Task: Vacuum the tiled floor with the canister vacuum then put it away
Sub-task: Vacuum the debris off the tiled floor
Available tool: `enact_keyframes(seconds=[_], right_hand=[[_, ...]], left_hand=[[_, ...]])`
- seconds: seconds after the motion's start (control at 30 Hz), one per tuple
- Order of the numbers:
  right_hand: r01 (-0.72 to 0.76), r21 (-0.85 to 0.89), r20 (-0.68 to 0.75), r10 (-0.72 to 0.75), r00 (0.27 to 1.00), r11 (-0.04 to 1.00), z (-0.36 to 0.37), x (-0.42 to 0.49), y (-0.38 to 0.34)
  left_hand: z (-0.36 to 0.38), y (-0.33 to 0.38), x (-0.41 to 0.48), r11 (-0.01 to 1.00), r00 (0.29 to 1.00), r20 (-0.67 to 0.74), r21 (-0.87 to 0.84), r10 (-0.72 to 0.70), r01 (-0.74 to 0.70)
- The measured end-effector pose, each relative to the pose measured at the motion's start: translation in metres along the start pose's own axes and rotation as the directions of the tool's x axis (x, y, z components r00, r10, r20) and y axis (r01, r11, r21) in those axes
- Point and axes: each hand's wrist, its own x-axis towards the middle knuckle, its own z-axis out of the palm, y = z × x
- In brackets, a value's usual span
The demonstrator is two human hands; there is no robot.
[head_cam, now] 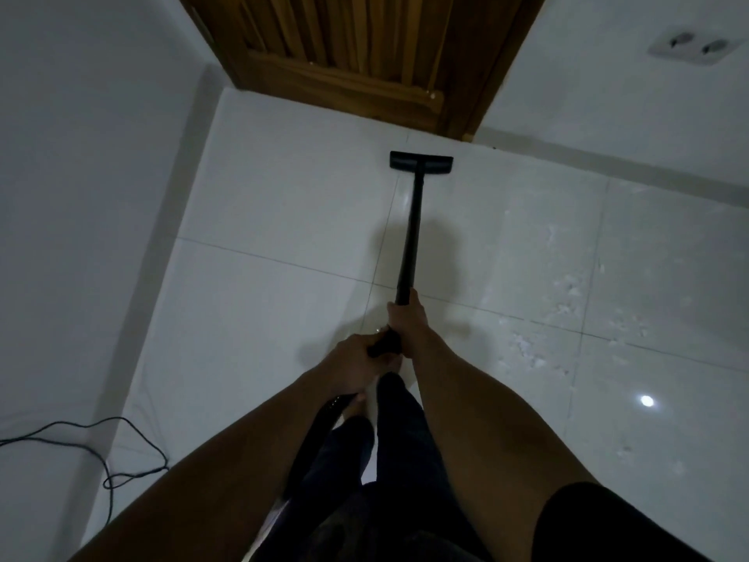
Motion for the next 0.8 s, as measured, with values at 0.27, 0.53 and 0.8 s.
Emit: enact_keyframes(seconds=[0.27,0.53,0.8], right_hand=[[-0.007,-0.008,-0.013,0.007,1.0,1.0,-0.012,0.045,-0.05],[-0.088,0.232,0.039,0.081,0.996,0.969,-0.011,0.057,-0.059],[0.035,-0.005,-0.118,-0.036,0.992,0.999,0.005,0.048,-0.05]], left_hand=[[-0.026,0.036,0.054,0.997,0.998,-0.031,-0.058,-0.048,0.046],[-0.034,0.033,0.071,0.993,0.993,-0.009,0.01,-0.116,0.116],[-0.028,0.026,0.049,0.995,0.995,-0.042,-0.044,-0.091,0.089]])
